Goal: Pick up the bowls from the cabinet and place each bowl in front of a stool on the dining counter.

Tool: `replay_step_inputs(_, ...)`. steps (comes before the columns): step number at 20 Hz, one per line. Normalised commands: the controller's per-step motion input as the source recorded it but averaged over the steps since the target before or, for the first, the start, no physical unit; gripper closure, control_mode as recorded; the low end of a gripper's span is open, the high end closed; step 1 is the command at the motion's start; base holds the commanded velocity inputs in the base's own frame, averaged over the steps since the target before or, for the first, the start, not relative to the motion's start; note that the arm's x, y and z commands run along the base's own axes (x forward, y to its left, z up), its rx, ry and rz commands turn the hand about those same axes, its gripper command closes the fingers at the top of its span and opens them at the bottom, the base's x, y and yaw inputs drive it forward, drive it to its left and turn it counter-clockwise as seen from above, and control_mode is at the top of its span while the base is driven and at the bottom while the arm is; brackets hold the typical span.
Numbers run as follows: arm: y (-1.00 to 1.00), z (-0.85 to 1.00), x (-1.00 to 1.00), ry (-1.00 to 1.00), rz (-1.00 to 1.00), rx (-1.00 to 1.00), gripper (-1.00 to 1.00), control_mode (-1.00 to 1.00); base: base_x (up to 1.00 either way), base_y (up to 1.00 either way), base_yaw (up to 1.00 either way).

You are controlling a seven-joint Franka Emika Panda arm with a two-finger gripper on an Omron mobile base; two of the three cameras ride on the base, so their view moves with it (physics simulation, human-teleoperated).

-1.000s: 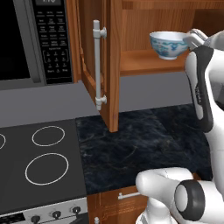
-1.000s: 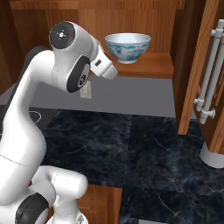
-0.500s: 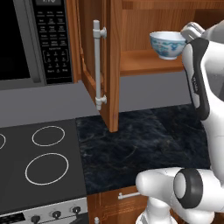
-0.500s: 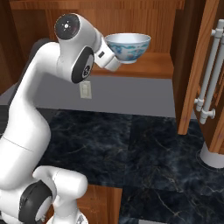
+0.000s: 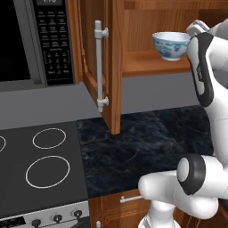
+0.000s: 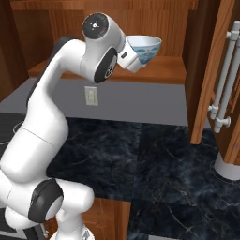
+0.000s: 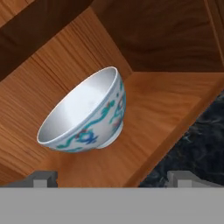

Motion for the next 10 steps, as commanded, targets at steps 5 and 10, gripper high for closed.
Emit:
replay_step_inputs(5, -0.21, 0.00, 0.49, 0.01, 0.00, 0.03, -1.00, -1.00, 0.00, 0.00, 0.00)
replay_step_inputs(10, -0.03, 0.00, 0.54, 0.04, 0.00, 0.03, -1.00, -1.00, 0.00, 0.00, 0.00)
